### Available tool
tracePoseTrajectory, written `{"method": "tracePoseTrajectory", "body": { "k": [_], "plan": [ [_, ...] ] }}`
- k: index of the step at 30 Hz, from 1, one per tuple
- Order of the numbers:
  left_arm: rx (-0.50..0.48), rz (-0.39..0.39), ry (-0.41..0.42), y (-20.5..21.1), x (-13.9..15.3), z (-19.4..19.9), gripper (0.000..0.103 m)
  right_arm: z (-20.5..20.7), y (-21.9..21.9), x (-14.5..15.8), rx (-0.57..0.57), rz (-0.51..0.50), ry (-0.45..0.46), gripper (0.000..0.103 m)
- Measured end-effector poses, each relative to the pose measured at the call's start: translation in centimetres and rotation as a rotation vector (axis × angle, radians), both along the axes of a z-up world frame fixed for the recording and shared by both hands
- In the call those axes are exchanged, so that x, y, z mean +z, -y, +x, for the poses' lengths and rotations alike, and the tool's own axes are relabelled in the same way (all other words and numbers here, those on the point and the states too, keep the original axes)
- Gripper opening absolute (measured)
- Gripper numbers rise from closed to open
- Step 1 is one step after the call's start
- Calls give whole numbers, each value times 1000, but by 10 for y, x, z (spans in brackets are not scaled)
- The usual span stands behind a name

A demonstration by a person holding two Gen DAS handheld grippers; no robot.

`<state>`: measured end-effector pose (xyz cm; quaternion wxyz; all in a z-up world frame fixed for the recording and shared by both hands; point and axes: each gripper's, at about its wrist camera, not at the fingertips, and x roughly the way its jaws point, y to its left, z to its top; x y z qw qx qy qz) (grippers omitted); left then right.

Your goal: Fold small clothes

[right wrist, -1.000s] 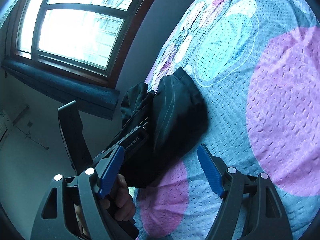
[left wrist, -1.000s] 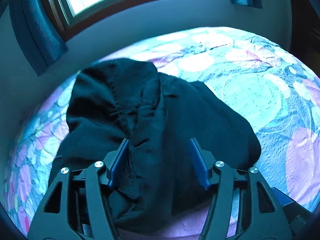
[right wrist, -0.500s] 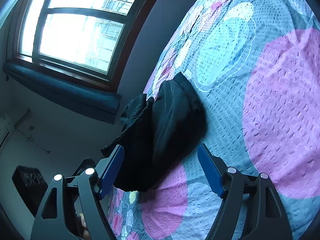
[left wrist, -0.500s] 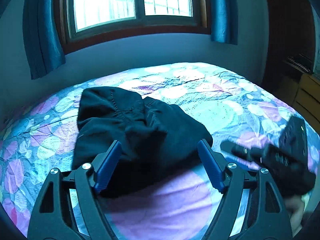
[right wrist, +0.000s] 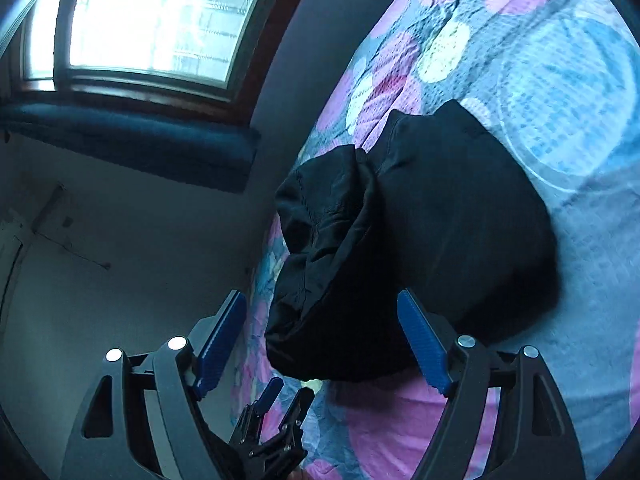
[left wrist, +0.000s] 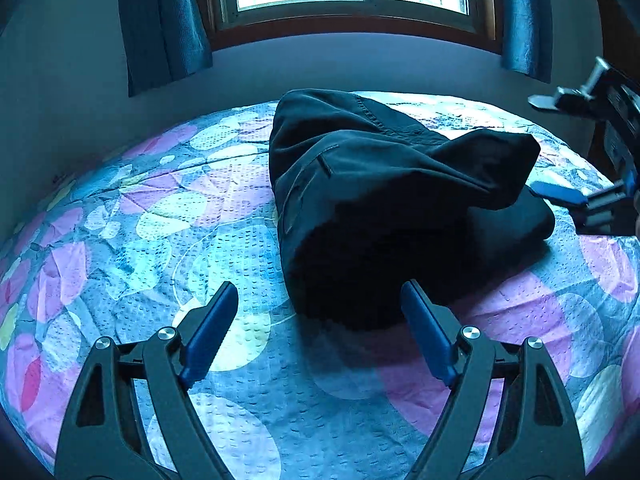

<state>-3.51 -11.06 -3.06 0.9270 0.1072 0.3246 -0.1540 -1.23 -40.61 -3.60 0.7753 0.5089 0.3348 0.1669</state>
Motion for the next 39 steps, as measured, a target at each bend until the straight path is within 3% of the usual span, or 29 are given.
{"method": "tracePoseTrajectory", "body": {
  "k": [10,11,12,13,16,19,25,28,32,34,36,38,39],
  "plan": [
    [-14,-25,-32,1,-4,6,84,101,-51,-4,221,-180,-156,76],
    [-11,-33,-43,0,-4,7,84,106,-55,-6,235,-199,-165,71],
    [-9,-42,-49,-1,-5,8,84,109,-58,-7,245,-222,-168,43],
    [-7,-48,-53,-2,-5,8,85,113,-62,-7,257,-249,-176,31],
    [-6,-59,-69,-1,-5,11,85,114,-66,1,260,-254,-132,17],
    [2,-60,-67,4,-5,15,85,110,-56,24,239,-187,-38,13],
    [58,-45,-38,13,-5,33,86,90,-28,61,179,-177,105,8],
    [85,-88,-110,5,-14,47,86,78,3,36,121,-156,71,7],
    [66,-183,-232,-3,-27,62,93,66,33,-36,65,-106,-74,7],
    [64,-161,-233,0,-28,62,93,65,35,-64,82,-61,-111,7],
    [65,-151,-230,2,-28,62,93,62,36,-74,92,-23,-114,8],
    [71,-153,-235,1,-29,63,93,63,40,-73,106,23,-112,16],
    [75,-157,-239,0,-30,64,93,63,42,-70,116,28,-116,31]
  ]
}}
